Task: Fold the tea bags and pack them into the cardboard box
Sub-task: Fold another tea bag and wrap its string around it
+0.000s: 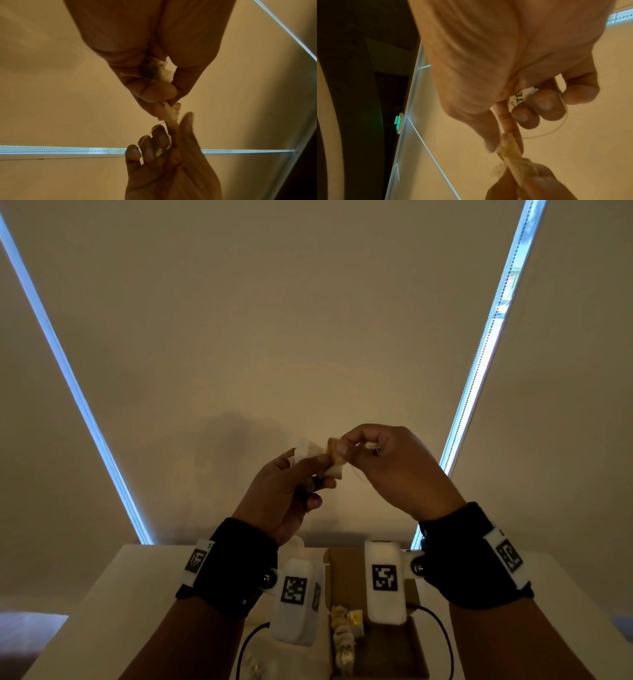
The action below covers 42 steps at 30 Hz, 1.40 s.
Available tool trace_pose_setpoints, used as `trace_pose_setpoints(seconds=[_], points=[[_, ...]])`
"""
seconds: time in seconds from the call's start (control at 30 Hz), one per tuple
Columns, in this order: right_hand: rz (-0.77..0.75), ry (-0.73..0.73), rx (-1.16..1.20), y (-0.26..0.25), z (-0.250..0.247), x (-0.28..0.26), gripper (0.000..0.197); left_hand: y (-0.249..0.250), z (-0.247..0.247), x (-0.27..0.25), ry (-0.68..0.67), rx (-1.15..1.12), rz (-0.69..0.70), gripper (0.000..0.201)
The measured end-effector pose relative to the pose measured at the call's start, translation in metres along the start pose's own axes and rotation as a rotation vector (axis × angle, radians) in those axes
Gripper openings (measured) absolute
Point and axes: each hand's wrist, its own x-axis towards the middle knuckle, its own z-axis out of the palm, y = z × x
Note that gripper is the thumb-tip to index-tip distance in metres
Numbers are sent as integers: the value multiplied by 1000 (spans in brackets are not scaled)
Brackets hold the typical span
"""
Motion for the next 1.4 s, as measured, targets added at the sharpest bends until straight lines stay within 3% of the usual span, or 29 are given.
trace_pose_setpoints(seconds=[0.23, 0.37, 0.47, 0.63, 0.8, 1.03, 1.23, 1.4], points=[[-34, 90, 76, -5, -14, 2, 13, 13, -6, 4, 88, -59, -59, 49], [-24, 90, 60, -6, -15, -1, 13, 26, -13, 6, 42, -13, -2, 39], [-23, 88, 27, -6, -15, -1, 14, 33, -13, 4, 29, 225, 129, 23], [-38, 72, -25, -5, -12, 1, 14, 35, -2, -3, 0, 551, 296, 16], [-42, 27, -27, -8, -10, 2, 16, 33, 2, 0, 41, 594, 351, 11], [6, 160, 137, -9, -26, 4, 8, 31, -6, 3, 84, 639, 341, 9], [-10, 255, 373, -21, -40, 5, 18, 21, -10, 11, 131, 834, 402, 8], [-23, 247, 584, -32, -45, 2, 24, 15, -15, 20, 177, 954, 472, 7]])
